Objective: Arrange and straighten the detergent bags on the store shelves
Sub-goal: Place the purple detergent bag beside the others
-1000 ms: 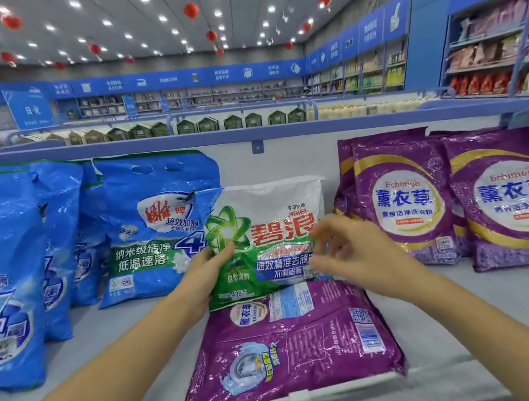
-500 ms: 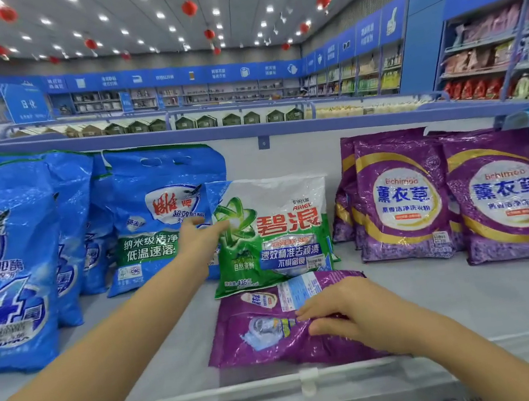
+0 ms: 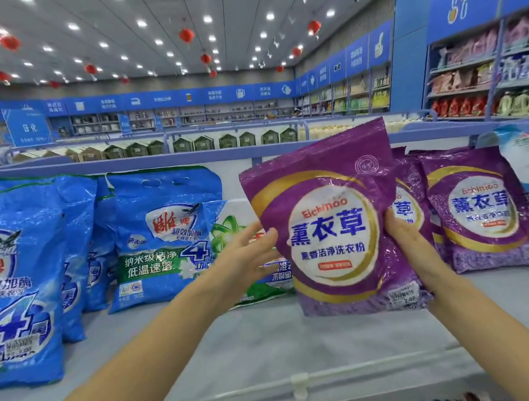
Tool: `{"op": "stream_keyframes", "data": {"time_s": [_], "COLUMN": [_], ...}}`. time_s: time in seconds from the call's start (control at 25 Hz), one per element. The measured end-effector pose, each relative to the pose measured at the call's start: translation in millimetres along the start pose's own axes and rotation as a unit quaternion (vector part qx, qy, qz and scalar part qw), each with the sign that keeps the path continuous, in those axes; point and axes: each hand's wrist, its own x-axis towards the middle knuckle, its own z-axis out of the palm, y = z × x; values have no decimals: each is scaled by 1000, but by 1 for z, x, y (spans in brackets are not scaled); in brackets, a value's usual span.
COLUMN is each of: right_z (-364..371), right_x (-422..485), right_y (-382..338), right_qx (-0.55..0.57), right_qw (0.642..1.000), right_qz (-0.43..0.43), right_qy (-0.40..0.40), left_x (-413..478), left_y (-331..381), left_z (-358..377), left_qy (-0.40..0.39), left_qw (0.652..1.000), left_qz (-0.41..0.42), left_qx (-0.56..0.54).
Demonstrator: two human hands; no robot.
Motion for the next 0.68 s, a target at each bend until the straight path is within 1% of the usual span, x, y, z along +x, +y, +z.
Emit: {"op": "stream_keyframes", "data": {"time_s": [0.04,0.08,0.12,0.2,0.28,0.36,0.48,0.52,0.6,0.68], "right_z": [4,11,16,16,15,12,9,7,4,4], "right_x": [2,3,4,11,16,21,27,30,32,32], "right_y": [2,2,4,7,9,11,12,13,13,16], "right_qx": [27,68,105,138,144,101,-35,-64,-92,-115], "right_qw": [1000,997,994,989,989,993,998,996,994,992], "right_qz": [8,16,23,39,42,52,-7,-25,-34,-42], "right_qy": [10,16,16,21,-15,-28,43,48,40,21], "left_x": [3,5,7,10,9,5,-3,-5,-7,-8], "left_y": [-5,-8,-9,-10,-12,-16,-24,-26,-31,-34], "left_z": [12,22,30,34,30,27,26,24,16,11], "left_qy": [-14,-9,17,104,172,199,206,201,192,198], "left_qw": [1000,999,997,990,982,979,978,979,980,978], "left_qz": [-6,-8,-8,-6,4,5,-19,-26,-39,-58], "left_qx": [-25,-48,-71,-100,-83,-50,-12,5,21,1]}}
